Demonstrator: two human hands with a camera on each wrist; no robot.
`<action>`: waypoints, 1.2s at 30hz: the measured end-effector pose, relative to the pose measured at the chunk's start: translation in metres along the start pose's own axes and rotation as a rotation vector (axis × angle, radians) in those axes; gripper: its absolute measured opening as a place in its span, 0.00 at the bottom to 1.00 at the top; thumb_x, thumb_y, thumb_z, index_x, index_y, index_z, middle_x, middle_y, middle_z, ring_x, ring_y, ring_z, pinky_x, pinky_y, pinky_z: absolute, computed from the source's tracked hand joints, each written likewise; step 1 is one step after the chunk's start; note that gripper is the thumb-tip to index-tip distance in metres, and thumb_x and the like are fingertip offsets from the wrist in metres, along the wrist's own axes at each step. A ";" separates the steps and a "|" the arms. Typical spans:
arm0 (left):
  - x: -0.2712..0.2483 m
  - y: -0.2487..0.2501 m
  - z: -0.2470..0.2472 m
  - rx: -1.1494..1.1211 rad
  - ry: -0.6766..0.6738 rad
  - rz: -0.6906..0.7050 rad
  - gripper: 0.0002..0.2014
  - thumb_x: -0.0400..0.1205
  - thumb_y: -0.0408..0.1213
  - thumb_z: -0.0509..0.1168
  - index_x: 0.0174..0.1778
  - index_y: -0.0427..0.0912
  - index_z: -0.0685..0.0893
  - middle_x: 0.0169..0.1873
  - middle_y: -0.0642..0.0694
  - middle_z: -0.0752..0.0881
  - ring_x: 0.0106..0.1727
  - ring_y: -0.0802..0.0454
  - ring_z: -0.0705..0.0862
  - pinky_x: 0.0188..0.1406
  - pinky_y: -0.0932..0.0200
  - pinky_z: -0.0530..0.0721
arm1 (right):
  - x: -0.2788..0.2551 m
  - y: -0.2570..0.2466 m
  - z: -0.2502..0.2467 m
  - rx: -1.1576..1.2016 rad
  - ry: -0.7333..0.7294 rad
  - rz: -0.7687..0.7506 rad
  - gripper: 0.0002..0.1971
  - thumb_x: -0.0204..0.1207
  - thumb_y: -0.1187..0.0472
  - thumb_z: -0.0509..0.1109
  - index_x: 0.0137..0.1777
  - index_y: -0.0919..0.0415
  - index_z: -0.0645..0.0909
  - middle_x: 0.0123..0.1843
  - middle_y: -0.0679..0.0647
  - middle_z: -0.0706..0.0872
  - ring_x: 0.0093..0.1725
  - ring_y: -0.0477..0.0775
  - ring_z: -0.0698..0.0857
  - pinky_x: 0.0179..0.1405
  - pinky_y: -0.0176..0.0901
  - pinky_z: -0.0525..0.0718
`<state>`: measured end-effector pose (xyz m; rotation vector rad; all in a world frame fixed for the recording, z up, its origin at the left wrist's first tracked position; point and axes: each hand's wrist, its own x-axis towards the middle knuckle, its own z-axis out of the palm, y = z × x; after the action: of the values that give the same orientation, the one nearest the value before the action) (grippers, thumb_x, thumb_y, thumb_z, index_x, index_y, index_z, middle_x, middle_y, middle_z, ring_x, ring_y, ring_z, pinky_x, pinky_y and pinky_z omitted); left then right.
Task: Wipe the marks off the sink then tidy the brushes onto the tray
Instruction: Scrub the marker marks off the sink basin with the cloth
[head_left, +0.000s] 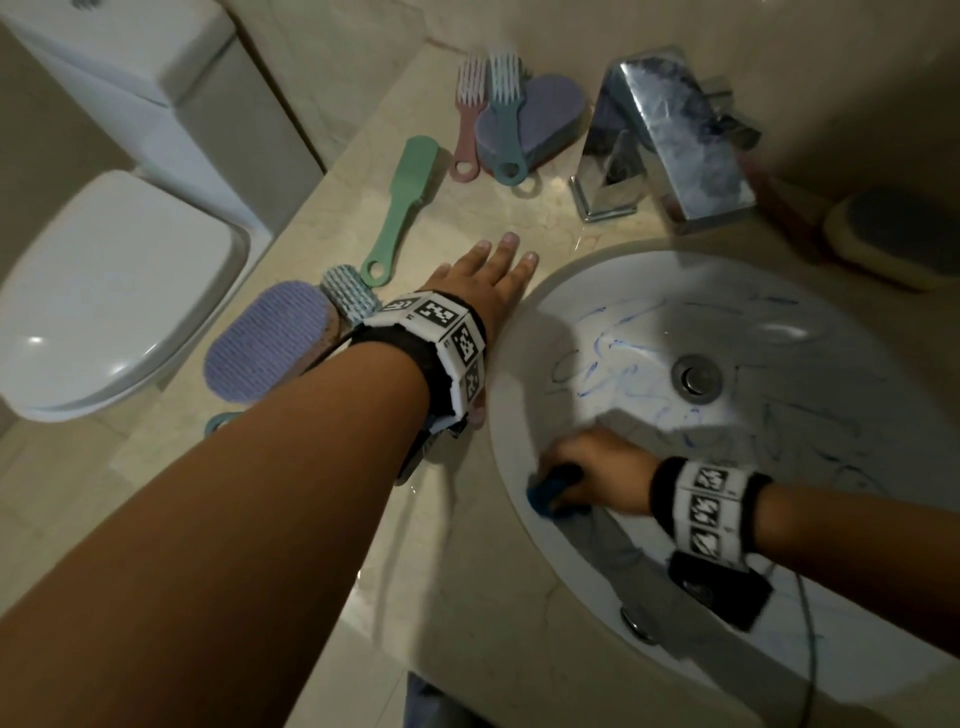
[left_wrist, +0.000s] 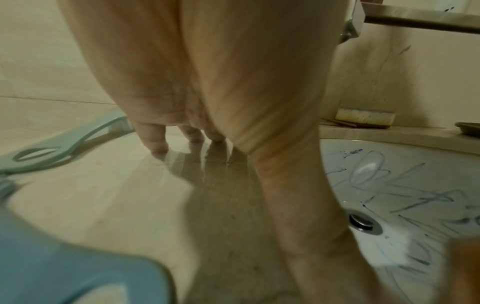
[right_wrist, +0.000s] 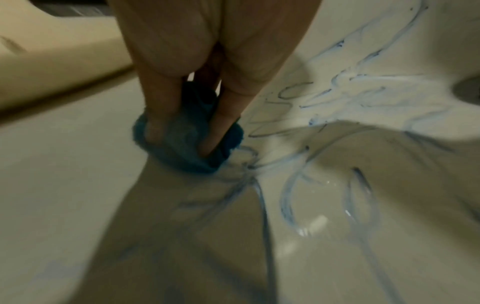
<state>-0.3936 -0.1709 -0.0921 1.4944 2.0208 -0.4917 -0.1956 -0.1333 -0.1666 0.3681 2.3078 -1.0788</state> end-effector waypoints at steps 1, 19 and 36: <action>0.001 0.000 0.000 -0.012 0.006 -0.003 0.70 0.60 0.46 0.82 0.81 0.48 0.31 0.81 0.45 0.30 0.83 0.43 0.36 0.83 0.41 0.49 | 0.012 0.000 -0.004 0.022 0.082 0.022 0.13 0.71 0.60 0.76 0.55 0.58 0.86 0.54 0.55 0.88 0.54 0.53 0.84 0.50 0.35 0.76; -0.035 0.016 0.006 -0.150 0.087 -0.056 0.41 0.82 0.39 0.63 0.83 0.38 0.43 0.83 0.39 0.44 0.84 0.43 0.49 0.82 0.47 0.50 | -0.012 -0.001 0.013 0.027 0.112 0.016 0.15 0.72 0.65 0.72 0.59 0.58 0.85 0.58 0.55 0.86 0.55 0.50 0.82 0.54 0.31 0.72; -0.064 0.039 0.033 -0.336 0.002 -0.143 0.41 0.82 0.32 0.63 0.83 0.41 0.43 0.83 0.41 0.39 0.84 0.44 0.43 0.80 0.39 0.58 | -0.071 0.002 0.018 -0.025 -0.069 0.141 0.16 0.72 0.67 0.71 0.60 0.57 0.81 0.58 0.57 0.85 0.54 0.52 0.81 0.54 0.41 0.79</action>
<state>-0.3354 -0.2260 -0.0747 1.1556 2.0980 -0.1916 -0.1306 -0.1469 -0.1347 0.4689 2.1972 -0.9782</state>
